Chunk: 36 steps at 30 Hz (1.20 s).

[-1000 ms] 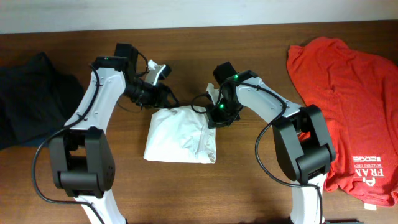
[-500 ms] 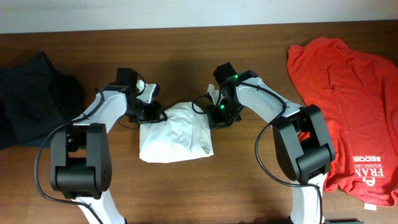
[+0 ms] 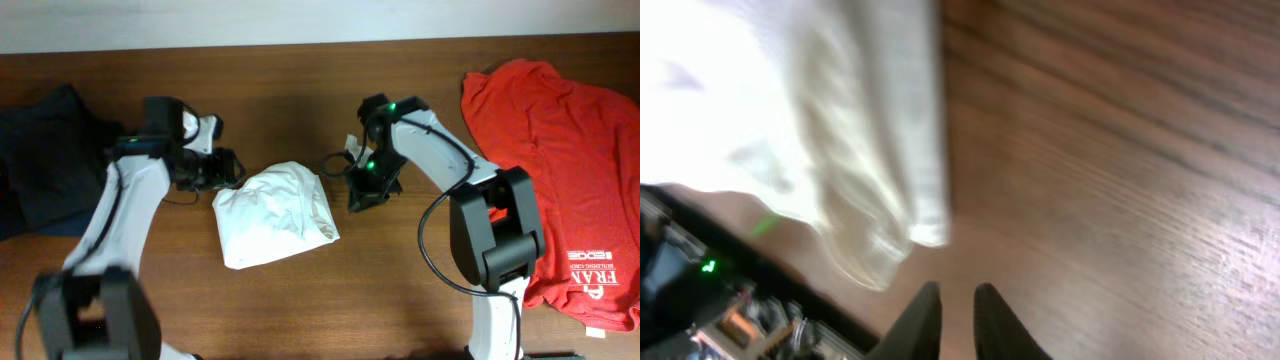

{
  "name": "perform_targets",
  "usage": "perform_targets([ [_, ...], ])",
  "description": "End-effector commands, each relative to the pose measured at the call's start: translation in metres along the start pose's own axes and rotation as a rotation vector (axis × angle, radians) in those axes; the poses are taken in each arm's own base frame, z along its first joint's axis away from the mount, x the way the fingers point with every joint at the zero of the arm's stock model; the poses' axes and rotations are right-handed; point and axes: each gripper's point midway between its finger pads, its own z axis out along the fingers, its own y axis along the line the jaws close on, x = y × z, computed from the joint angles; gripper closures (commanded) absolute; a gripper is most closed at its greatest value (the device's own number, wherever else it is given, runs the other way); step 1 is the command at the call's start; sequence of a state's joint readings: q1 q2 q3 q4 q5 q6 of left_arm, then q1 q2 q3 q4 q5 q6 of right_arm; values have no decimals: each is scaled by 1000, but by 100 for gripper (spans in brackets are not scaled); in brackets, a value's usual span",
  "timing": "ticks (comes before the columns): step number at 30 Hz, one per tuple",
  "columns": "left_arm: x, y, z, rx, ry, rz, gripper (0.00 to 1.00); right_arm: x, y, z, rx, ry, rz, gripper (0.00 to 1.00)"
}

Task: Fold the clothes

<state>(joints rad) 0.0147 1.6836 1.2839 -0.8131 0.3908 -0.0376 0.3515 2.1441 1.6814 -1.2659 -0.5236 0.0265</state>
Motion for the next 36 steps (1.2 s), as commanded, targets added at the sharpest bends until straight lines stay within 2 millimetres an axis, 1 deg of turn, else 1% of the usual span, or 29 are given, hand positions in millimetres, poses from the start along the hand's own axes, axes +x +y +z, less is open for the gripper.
perform_targets([
  [1, 2, -5, -32, -40, -29, 3, 36, 2, 50, -13, -115, -22, -225, 80],
  [4, 36, -1, -21, -43, 93, -42, 36, 9, 68, 5, -108, 6, -302, 79],
  [7, 75, 9, -1, -48, 192, -114, 36, 11, 82, 23, -146, 14, -341, 80],
  [8, 84, 10, 5, -39, 212, -123, 36, 13, 84, 29, -164, 23, -345, 79],
  [9, 98, 9, 13, -13, 237, -136, 37, 14, 84, 34, -171, 29, -345, 79],
  [10, 106, 7, 19, 16, 249, -144, 37, 14, 83, 39, -175, 33, -346, 79],
  [12, 127, 2, 33, 81, 275, -164, 37, 16, 78, 49, -180, 35, -346, 78],
  [15, 158, 9, 47, 79, 320, -185, 37, 16, 65, 62, -159, 29, -347, 78],
  [16, 168, 13, 50, 64, 335, -190, 37, 14, 57, 66, -121, 22, -342, 78],
  [18, 183, 20, 54, 32, 360, -199, 37, 5, 32, 72, 9, -9, -266, 77],
  [19, 186, 20, 54, 32, 365, -202, 37, 0, 21, 73, 59, -26, -240, 73],
  [20, 189, 21, 55, 31, 371, -204, 38, -5, 11, 72, 110, -47, -221, 72],
  [21, 189, 21, 55, 31, 372, -204, 38, -9, 4, 71, 135, -61, -214, 71],
  [23, 189, 21, 55, 31, 370, -204, 38, -14, -7, 67, 175, -81, -192, 70],
  [27, 190, 21, 55, 22, 375, -231, 42, -23, -40, 53, 289, -125, -86, 70],
  [28, 191, 21, 54, 15, 379, -250, 42, -25, -47, 49, 299, -133, -72, 69],
  [29, 192, 21, 54, 12, 383, -267, 44, -27, -51, 47, 297, -139, -61, 66],
  [31, 194, 19, 51, 12, 393, -298, 46, -28, -59, 41, 294, -146, -36, 64],
  [33, 185, 11, 45, 50, 362, -289, 46, -28, -63, 33, 282, -145, -11, 62],
  [34, 175, 7, 40, 64, 325, -273, 45, -28, -63, 28, 281, -146, -5, 62],
  [36, 142, -2, 24, 78, 211, -220, 44, -31, -58, 10, 281, -156, 6, 60],
])
